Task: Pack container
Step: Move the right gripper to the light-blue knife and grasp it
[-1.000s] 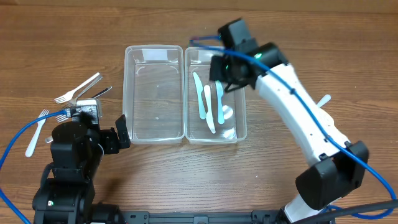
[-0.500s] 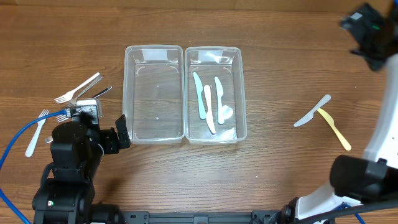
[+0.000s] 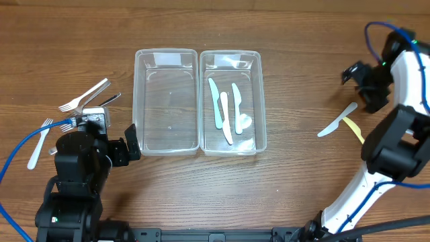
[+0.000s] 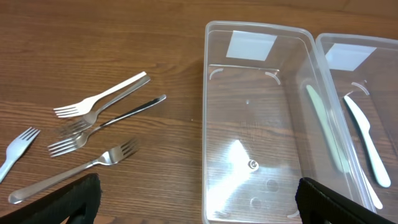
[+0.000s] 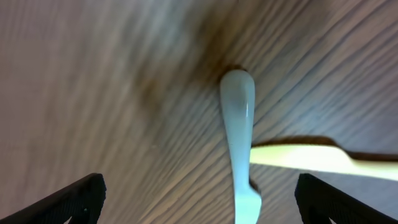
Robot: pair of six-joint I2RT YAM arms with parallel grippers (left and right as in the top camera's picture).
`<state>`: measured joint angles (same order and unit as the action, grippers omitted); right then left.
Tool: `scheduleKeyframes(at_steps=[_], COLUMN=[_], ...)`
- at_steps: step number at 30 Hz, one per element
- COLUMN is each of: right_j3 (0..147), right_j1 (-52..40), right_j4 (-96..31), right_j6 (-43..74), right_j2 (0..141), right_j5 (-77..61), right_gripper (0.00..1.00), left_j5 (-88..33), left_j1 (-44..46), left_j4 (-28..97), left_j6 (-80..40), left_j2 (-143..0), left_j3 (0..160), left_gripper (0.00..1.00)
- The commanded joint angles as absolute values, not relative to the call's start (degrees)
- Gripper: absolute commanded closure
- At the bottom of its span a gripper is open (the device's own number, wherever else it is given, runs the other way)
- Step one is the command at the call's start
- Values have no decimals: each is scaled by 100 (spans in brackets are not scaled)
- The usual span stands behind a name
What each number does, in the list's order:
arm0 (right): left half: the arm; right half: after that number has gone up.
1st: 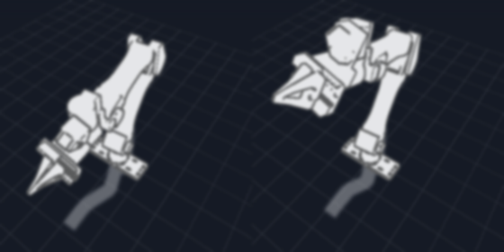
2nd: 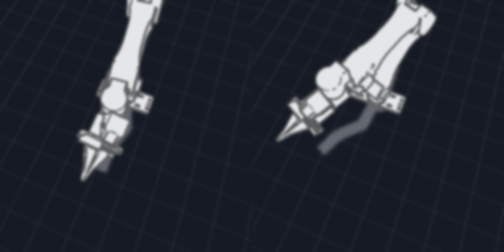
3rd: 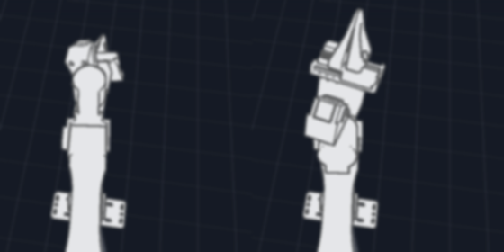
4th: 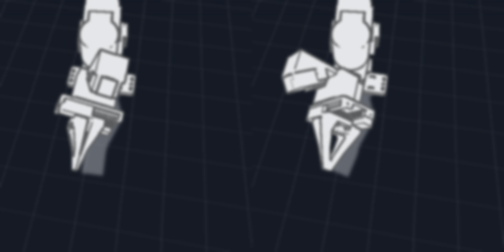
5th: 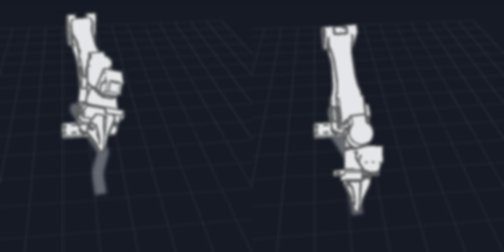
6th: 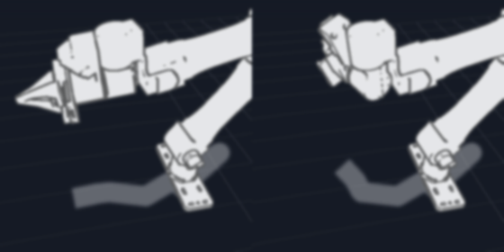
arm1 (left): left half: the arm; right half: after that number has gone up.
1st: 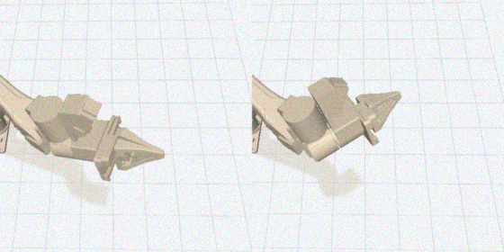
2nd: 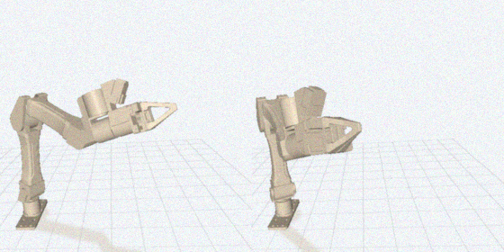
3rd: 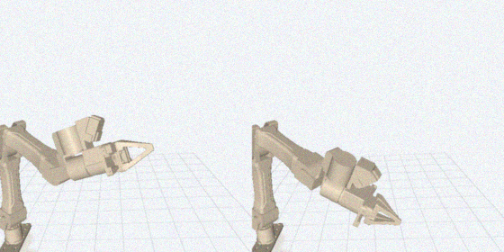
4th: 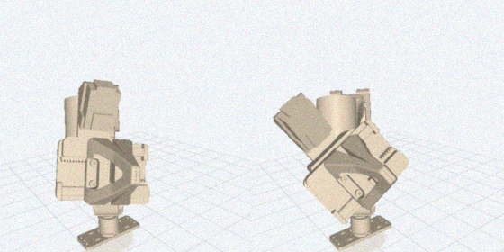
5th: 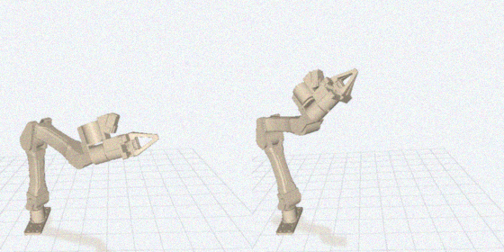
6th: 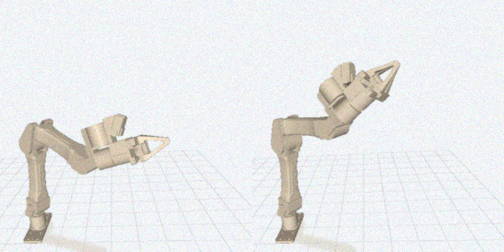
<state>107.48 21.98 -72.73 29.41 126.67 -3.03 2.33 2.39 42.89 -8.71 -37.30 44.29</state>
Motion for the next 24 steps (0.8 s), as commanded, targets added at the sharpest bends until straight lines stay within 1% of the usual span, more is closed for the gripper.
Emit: scheduleKeyframes(at_steps=[1,13,24], right_j3=[10514,9754,9692], right_j1=[2185,2185,2185], right_j4=[-7050,-6379,-6145], right_j6=[2958,2958,2954], right_j2=[12709,12755,12755], right_j5=[-338,-336,-263], right_gripper=[0,0,0], left_j5=[187,185,185], left_j1=[266,266,266], left_j4=[4285,4311,4313], left_j6=[-923,-923,-926], left_j2=[-3712,-3712,-3712], left_j3=[4571,4571,4571], left_gripper=[0,0,0])
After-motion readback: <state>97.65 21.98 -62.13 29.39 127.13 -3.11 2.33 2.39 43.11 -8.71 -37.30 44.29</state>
